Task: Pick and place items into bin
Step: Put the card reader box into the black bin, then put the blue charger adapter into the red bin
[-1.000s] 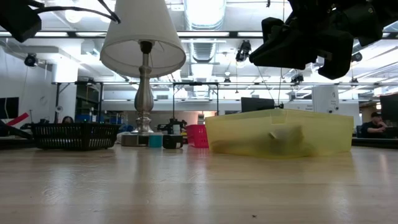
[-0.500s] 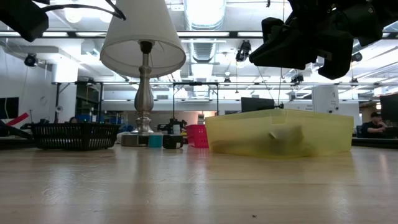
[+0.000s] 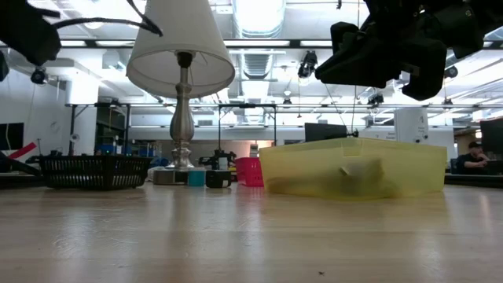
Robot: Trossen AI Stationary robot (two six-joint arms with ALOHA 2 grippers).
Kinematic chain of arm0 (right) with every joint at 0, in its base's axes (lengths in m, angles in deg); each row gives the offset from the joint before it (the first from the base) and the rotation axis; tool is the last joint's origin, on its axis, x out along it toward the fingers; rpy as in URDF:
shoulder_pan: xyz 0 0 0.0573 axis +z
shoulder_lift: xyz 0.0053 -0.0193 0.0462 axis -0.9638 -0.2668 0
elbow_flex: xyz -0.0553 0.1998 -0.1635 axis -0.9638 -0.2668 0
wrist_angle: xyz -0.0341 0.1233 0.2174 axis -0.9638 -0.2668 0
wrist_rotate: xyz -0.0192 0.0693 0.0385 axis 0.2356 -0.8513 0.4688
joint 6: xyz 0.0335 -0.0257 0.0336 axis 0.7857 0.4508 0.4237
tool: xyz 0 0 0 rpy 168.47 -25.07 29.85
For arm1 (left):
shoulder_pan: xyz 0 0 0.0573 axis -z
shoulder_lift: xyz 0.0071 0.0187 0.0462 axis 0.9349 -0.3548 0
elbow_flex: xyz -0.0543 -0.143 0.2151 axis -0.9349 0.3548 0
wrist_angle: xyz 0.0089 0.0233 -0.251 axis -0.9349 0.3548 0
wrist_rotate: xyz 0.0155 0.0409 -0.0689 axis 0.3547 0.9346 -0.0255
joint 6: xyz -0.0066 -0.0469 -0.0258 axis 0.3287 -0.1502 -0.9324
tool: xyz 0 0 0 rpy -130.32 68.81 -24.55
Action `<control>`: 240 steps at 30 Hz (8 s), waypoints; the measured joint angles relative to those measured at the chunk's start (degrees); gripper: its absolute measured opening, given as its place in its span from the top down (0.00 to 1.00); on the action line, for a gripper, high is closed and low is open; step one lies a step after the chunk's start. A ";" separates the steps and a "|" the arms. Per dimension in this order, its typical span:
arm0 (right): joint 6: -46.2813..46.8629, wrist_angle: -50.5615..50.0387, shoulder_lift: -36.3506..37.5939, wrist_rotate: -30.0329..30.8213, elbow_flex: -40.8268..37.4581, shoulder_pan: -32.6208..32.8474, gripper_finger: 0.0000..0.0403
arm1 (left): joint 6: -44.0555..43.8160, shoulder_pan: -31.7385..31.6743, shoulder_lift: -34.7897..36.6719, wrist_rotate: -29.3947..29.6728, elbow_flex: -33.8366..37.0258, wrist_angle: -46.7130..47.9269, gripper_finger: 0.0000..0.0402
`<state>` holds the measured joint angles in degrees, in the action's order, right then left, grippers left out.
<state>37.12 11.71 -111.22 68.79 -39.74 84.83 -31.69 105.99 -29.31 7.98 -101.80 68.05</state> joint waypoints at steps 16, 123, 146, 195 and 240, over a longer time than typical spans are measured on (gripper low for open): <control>0.00 0.00 0.00 0.01 0.01 0.00 0.86 | 11.34 0.00 -5.31 -3.02 0.75 -0.13 0.47; -1.36 -0.15 0.00 0.01 0.01 -0.01 0.86 | 57.84 -27.07 -5.84 37.67 -9.74 26.33 0.42; -1.46 -0.23 0.00 0.01 0.01 -0.02 0.86 | 62.48 -36.32 -5.57 37.08 -3.41 19.56 0.52; -1.49 -0.22 0.00 0.01 0.01 -0.01 0.86 | 71.82 -41.60 8.15 37.96 3.86 -23.04 0.63; -1.49 -1.66 0.00 0.01 0.01 -0.24 0.86 | 77.58 -58.36 -7.85 28.94 4.48 -41.99 0.40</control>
<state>35.63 10.05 -111.22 68.80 -39.73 84.59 45.89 47.63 -37.16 36.92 -97.32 26.06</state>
